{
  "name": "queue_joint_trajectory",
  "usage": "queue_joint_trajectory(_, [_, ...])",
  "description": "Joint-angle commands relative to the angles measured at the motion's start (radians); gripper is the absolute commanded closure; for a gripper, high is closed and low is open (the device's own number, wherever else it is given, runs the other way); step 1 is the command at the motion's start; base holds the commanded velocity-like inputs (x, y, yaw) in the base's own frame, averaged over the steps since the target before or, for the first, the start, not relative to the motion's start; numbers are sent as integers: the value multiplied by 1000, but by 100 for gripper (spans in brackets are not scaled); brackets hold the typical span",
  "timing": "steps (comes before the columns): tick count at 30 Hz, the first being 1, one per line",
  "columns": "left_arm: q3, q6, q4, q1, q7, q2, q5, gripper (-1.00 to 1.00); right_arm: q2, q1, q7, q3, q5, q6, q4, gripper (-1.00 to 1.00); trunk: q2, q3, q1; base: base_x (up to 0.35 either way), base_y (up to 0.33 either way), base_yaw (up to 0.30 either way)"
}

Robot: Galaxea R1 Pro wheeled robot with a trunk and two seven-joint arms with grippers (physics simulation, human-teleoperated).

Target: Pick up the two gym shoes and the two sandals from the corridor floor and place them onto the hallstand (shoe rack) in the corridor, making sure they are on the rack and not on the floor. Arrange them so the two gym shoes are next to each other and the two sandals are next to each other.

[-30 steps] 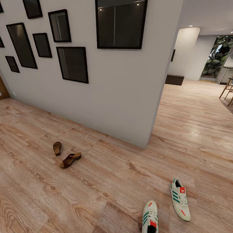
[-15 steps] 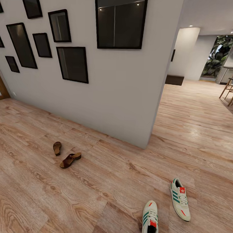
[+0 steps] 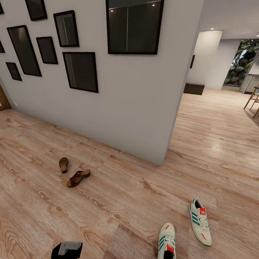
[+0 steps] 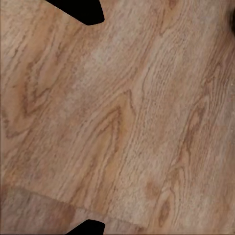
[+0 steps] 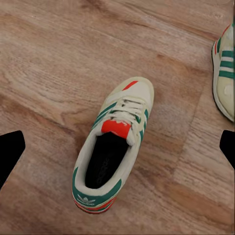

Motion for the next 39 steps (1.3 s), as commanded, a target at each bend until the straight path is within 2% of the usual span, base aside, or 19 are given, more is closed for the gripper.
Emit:
queue_joint_trajectory(1, [-1,9,1,-14,-2,0,3,-100,0,-2,-1,0,0,-2,-11,-100,0,-1,0,0,0,0])
queue_joint_trajectory(8, [-2,107,-4,-98,-15,-1,0,-100,0,-32,-1,0,-1,10,-49,-100,0,-1,0,0,0,0])
queue_joint_trajectory(14, [-1,146,-6,-139,-51,-1,-32,-100,0,-66,-1,0,-1,61,-55,-100,0,-1,0,0,0,0])
queue_joint_trajectory(22, [-3,150,-7,-153,-70,-4,-61,-100,4,-81,1,2,-2,106,-52,-100,0,-1,0,0,0,0])
queue_joint_trajectory(39, [-2,150,-28,-157,-77,1,-68,-100,13,-85,-1,3,-6,118,-52,-100,0,-1,0,0,0,0])
